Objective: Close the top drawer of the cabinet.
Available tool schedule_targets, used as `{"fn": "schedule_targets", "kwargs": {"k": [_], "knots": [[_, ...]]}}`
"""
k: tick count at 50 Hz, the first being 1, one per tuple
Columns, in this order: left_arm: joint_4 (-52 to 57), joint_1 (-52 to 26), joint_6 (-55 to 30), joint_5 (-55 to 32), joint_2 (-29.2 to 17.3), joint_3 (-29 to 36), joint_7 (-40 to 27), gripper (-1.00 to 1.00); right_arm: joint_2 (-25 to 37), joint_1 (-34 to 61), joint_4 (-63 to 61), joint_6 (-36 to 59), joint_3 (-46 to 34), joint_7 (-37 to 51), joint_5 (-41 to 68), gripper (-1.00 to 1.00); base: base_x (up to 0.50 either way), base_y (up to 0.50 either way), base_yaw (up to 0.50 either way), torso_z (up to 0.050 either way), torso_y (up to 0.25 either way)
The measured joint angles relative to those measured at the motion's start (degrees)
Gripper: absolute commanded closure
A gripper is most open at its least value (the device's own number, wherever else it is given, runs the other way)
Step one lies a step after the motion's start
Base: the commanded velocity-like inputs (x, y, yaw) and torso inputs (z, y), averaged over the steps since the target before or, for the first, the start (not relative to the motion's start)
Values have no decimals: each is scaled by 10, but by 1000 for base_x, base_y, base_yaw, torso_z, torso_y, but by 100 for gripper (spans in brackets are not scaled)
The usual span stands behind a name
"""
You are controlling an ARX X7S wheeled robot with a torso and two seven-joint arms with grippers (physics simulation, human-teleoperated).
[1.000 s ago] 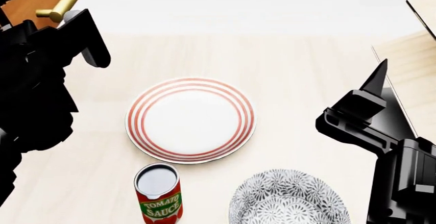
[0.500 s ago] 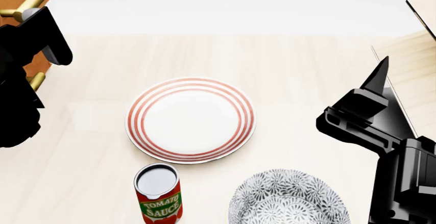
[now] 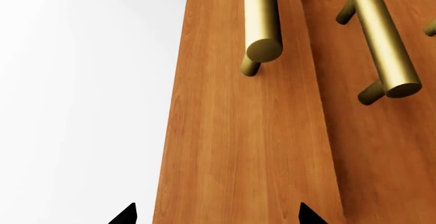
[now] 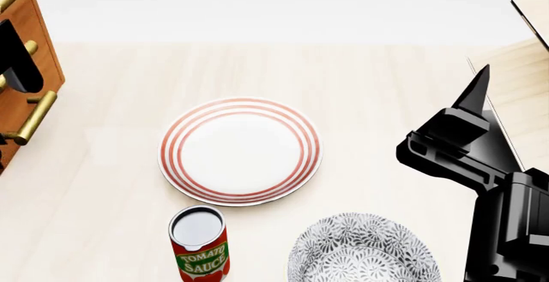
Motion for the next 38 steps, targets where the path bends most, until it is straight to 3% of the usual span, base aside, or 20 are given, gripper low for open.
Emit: {"fn": "schedule_targets", "kwargs": {"k": [11, 38], "knots": [[2, 3, 13, 2, -30, 2, 10, -100, 2, 3, -4, 0, -2, 4, 5, -100, 0, 0, 0, 0, 0], [25, 19, 21, 8, -47, 9, -7, -100, 6, 3, 7, -18, 6, -1, 14, -100, 0, 0, 0, 0, 0]]}}
